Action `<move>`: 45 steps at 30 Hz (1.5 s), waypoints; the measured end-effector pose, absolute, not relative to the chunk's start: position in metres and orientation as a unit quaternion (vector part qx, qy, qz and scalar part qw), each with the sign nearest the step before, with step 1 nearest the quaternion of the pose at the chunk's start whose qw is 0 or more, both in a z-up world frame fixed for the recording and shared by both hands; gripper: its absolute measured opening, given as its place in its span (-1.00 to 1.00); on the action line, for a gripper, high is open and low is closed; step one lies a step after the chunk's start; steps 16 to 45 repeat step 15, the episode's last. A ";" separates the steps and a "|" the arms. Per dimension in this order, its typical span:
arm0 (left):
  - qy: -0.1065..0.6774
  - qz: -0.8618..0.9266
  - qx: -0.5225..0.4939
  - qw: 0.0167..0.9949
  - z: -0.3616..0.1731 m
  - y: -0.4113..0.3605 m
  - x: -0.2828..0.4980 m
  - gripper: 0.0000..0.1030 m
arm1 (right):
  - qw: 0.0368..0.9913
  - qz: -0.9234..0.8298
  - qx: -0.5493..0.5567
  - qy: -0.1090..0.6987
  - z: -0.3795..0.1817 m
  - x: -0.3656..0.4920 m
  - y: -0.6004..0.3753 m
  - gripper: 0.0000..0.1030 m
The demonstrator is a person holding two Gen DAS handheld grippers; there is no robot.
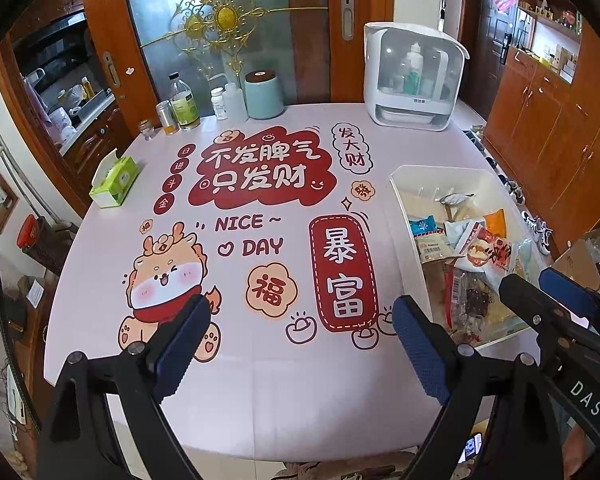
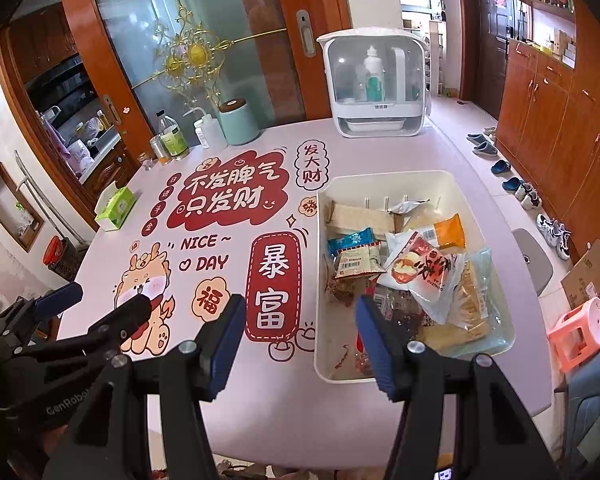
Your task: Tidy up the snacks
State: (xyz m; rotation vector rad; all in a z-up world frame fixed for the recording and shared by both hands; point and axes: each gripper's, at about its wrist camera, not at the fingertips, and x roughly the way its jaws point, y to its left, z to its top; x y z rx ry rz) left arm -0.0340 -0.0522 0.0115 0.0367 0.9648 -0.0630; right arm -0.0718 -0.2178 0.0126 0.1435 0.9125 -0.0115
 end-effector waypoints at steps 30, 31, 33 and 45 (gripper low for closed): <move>0.466 -0.030 0.018 0.884 0.010 -0.050 -0.033 0.78 | 0.892 -0.005 0.075 0.446 0.004 -0.071 -0.214 0.11; 0.466 -0.030 0.018 0.884 0.010 -0.050 -0.033 0.78 | 0.892 -0.005 0.075 0.446 0.004 -0.071 -0.214 0.11; 0.466 -0.030 0.018 0.884 0.010 -0.050 -0.033 0.78 | 0.892 -0.005 0.075 0.446 0.004 -0.071 -0.214 0.11; 0.466 -0.030 0.018 0.884 0.010 -0.050 -0.033 0.78 | 0.892 -0.005 0.075 0.446 0.004 -0.071 -0.214 0.11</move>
